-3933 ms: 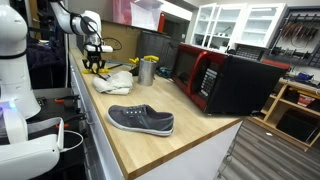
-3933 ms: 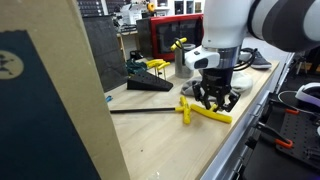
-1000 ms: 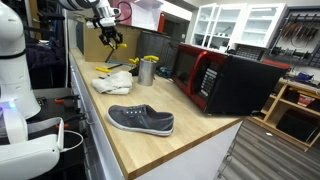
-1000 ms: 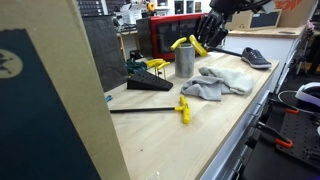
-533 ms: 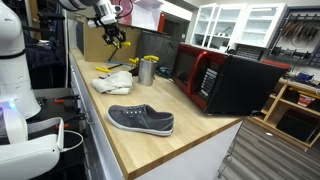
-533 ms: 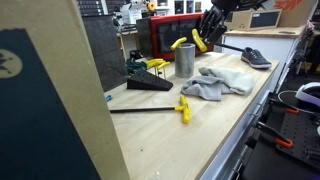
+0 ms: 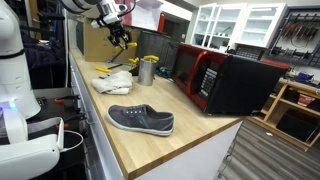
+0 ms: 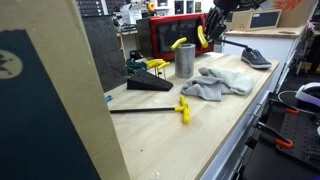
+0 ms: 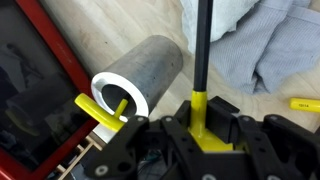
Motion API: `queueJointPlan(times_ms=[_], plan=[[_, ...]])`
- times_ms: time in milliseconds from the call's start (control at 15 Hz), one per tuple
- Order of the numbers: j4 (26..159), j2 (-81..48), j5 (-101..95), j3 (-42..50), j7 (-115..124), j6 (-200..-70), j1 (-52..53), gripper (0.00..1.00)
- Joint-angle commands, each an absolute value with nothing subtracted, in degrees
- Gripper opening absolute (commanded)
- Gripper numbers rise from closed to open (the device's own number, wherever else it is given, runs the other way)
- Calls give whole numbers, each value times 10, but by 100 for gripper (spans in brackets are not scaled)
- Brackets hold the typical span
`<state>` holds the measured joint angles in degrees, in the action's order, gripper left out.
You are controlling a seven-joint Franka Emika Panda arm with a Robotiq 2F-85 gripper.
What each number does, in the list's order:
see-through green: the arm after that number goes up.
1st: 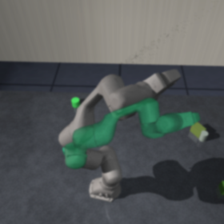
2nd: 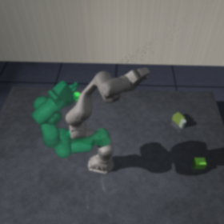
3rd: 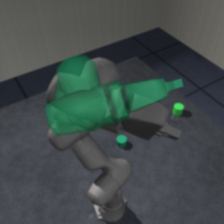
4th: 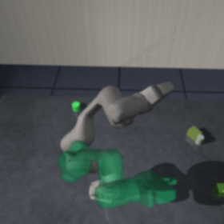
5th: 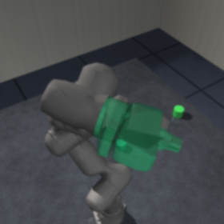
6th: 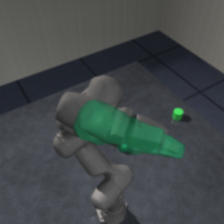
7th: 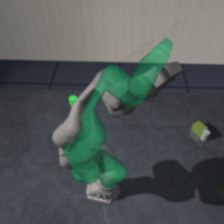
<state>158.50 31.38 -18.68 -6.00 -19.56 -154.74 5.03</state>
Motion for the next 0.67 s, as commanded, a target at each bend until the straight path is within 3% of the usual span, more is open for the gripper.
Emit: queueJointPlan(times_ms=[0,333,400,600], plan=[[1586,313,-191,-54,-193,-1545,57,19],[1587,309,-191,-54,-193,-1545,58,19],[1587,309,-191,-54,-193,-1545,58,5],[1584,312,-209,-66,-167,-1607,37,5]])
